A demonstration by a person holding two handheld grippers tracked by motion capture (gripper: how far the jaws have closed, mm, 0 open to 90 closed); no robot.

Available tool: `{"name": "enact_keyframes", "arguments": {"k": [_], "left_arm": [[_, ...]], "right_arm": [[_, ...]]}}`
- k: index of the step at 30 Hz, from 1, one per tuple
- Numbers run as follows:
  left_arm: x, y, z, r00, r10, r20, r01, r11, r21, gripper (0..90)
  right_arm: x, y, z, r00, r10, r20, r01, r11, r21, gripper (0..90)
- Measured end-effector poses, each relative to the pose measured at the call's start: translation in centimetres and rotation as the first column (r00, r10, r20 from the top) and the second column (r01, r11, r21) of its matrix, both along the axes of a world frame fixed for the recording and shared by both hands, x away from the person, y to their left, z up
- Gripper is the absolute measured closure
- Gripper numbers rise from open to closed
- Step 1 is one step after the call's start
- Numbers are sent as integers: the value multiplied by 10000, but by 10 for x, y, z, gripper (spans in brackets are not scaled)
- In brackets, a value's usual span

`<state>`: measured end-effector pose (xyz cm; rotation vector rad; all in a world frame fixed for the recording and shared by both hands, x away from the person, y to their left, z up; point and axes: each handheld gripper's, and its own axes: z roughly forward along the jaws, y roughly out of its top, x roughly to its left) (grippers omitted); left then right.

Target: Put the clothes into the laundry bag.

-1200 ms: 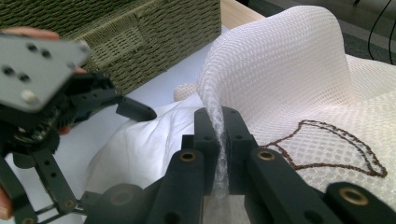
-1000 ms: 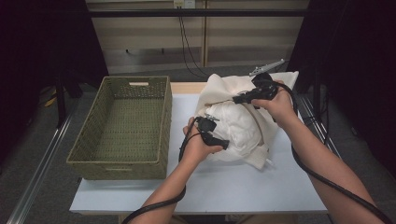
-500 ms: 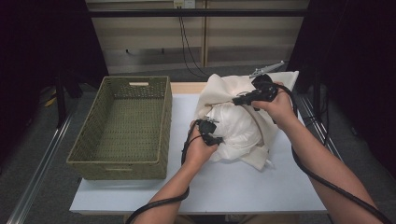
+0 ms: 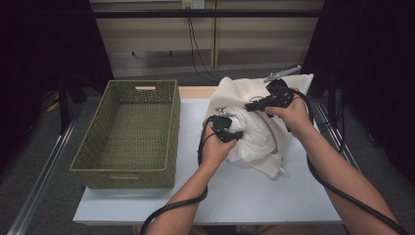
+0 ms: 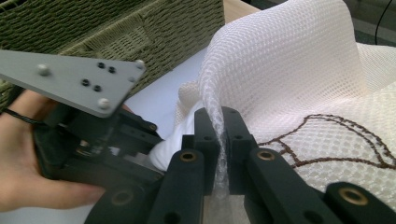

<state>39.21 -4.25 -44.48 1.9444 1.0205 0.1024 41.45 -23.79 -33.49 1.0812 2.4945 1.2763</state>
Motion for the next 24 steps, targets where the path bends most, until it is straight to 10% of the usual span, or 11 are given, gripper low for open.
{"name": "enact_keyframes", "arguments": {"k": [13, 24], "left_arm": [[13, -13, 9, 9966, 281, 770, -236, 9980, -580, 758], [4, -21, -1, 9977, -53, 676, 88, 9986, -518, 757]], "right_arm": [[-4, -7, 3, 9997, -232, -71, 235, 9988, 432, 876], [-5, -6, 18, 9992, -384, 95, 378, 9977, 569, 877]]}}
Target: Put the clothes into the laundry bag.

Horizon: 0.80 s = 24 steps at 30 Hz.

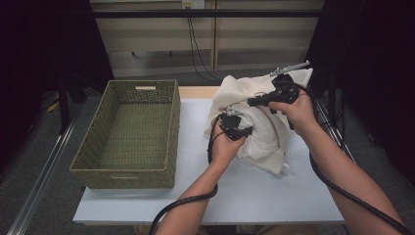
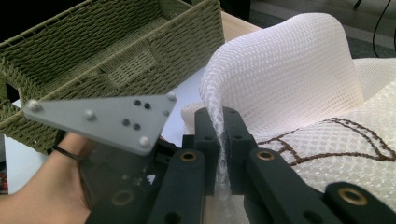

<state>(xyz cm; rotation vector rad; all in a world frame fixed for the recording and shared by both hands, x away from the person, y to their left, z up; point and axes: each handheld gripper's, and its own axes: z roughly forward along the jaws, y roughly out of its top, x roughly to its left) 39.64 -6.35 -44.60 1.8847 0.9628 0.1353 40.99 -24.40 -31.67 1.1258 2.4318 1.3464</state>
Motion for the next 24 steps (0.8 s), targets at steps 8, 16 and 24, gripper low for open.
{"name": "enact_keyframes", "arguments": {"k": [8, 16, 24], "left_arm": [[4, 11, 6, 9989, 351, 310, -348, 9993, -100, 758], [-5, -5, 11, 9990, 66, 450, -28, 9964, -853, 757], [9, 4, 23, 9875, 792, 1360, -627, 9905, -1221, 756]], "right_arm": [[-1, 0, 6, 10000, 53, 22, -53, 10000, 2, 876], [0, -1, 4, 9999, 2, -100, 0, 9999, 164, 877], [-5, -10, 2, 10000, -33, -28, 35, 9989, 472, 877]]}}
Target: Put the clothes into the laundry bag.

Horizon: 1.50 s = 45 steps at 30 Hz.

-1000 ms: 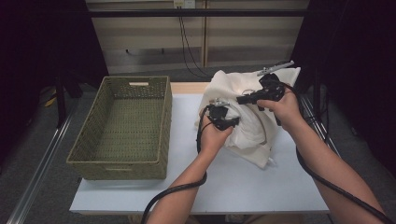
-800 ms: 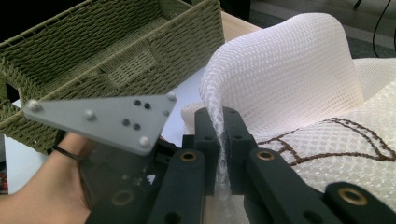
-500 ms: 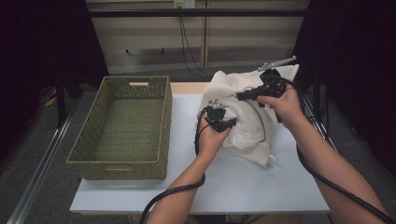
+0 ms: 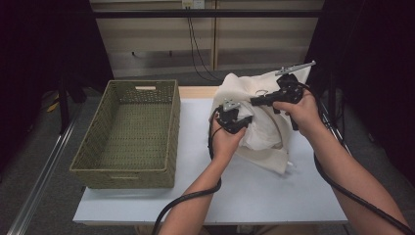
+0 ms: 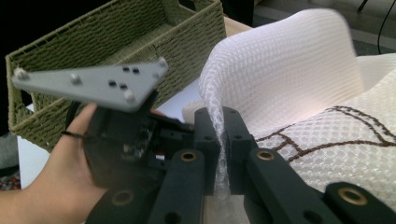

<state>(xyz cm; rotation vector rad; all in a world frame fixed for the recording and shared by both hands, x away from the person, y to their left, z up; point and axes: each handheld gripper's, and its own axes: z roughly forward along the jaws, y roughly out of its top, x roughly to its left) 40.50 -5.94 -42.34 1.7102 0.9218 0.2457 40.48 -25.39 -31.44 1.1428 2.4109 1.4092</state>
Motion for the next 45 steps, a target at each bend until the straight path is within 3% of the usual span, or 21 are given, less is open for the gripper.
{"name": "enact_keyframes", "arguments": {"k": [3, 5, 7, 11, 14, 18, 22, 23, 26, 27, 32, 34, 36, 39, 42, 45], "left_arm": [[3, -4, -1, 9994, 184, 289, -188, 9998, 120, 752], [5, -9, -10, 9998, -66, -196, 68, 10000, 68, 747], [6, -10, -19, 9995, -179, -264, 188, 9993, 329, 736], [5, -5, -29, 9973, -306, -666, 324, 9992, 247, 694], [3, -1, -29, 9969, -296, -725, 321, 9989, 337, 630], [3, 7, -30, 9957, -418, -830, 481, 9960, 754, 561], [0, 14, -29, 9932, -428, -1082, 510, 9960, 740, 524], [0, 16, -29, 9934, -504, -1033, 591, 9947, 837, 516], [0, 20, -28, 9921, -568, -1122, 672, 9936, 905, 500], [-1, 20, -28, 9923, -496, -1135, 599, 9942, 890, 489], [-3, 25, -23, 9935, -468, -1034, 577, 9928, 1052, 349], [-6, 29, -19, 9950, -318, -951, 456, 9880, 1472, 276], [-8, 33, -15, 9937, -164, -1107, 337, 9871, 1567, 221], [-10, 40, -13, 9905, -159, -1368, 430, 9794, 1974, 169], [-11, 45, -17, 9852, -288, -1689, 705, 9666, 2463, 148], [-13, 45, -30, 9784, -784, -1912, 1199, 9690, 2161, 197]], "right_arm": [[0, -1, -3, 10000, -72, 12, 71, 9997, 223, 876], [0, 0, -5, 10000, -83, -54, 84, 9998, 183, 876], [1, 0, -8, 9998, -189, -110, 190, 9998, 39, 876], [2, 3, -13, 9999, -128, -71, 128, 9999, -65, 869], [2, 8, -16, 9993, -206, 317, 228, 9971, -722, 831], [2, 12, -18, 9982, -239, 550, 313, 9901, -1367, 777], [2, 10, -20, 9973, -151, 719, 271, 9853, -1685, 661], [1, 9, -20, 9968, -224, 761, 370, 9799, -1961, 649], [-2, 3, -23, 9965, -245, 794, 406, 9774, -2074, 633], [-3, 1, -24, 9968, -219, 770, 375, 9773, -2083, 641], [-8, -7, -22, 9974, -323, 641, 460, 9733, -2247, 844], [-8, -8, -21, 9972, -396, 629, 528, 9733, -2234, 855], [-7, -8, -20, 9976, -364, 587, 486, 9740, -2211, 858], [-7, -7, -22, 9983, -293, 495, 392, 9764, -2125, 860], [-6, -5, -23, 9981, -325, 517, 426, 9768, -2099, 861], [-6, -6, -22, 9985, -228, 498, 329, 9768, -2117, 861]]}}
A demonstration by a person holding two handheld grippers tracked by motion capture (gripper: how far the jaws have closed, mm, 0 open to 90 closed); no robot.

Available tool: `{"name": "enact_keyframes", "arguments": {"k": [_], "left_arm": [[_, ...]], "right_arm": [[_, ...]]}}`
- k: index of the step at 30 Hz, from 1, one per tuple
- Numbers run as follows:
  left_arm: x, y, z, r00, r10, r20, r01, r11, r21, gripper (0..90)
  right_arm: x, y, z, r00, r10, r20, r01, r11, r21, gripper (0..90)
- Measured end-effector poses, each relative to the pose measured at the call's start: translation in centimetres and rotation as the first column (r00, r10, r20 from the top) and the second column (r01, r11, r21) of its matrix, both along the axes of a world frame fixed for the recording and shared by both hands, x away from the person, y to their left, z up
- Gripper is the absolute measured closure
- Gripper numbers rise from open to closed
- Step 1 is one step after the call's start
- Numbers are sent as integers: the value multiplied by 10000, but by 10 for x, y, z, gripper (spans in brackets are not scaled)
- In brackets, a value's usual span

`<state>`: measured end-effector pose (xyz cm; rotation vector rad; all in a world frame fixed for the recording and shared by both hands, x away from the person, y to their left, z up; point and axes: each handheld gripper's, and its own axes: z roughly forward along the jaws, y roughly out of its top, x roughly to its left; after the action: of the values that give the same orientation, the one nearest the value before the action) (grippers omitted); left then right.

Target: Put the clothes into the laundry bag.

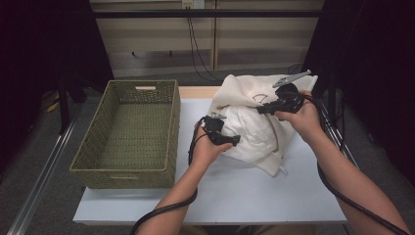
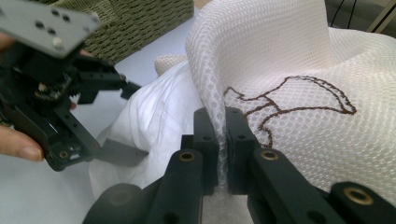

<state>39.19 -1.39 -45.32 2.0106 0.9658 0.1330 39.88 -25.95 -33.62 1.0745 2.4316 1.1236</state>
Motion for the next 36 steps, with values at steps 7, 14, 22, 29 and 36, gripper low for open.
{"name": "enact_keyframes", "arguments": {"k": [7, 14, 22, 29, 36], "left_arm": [[-2, -14, -21, 9983, -351, -460, 352, 9994, 12, 543], [3, -27, -14, 9999, 130, 89, -118, 9922, -1237, 818], [1, -40, 1, 9944, 353, 995, -164, 9827, -1845, 832], [-6, -34, 20, 9933, -152, 1144, 299, 9913, -1282, 834], [-15, -26, 43, 9949, -271, 970, 370, 9941, -1018, 834]], "right_arm": [[-2, -2, 0, 9997, -68, -252, 78, 9993, 373, 868], [-2, 3, 1, 9990, 144, -416, -113, 9972, 737, 870], [-4, 11, 7, 9988, 356, -331, -332, 9969, 708, 872], [-9, 6, 18, 9976, 529, -446, -474, 9922, 1157, 875], [-12, 6, 31, 9964, 747, -395, -678, 9859, 1528, 875]]}}
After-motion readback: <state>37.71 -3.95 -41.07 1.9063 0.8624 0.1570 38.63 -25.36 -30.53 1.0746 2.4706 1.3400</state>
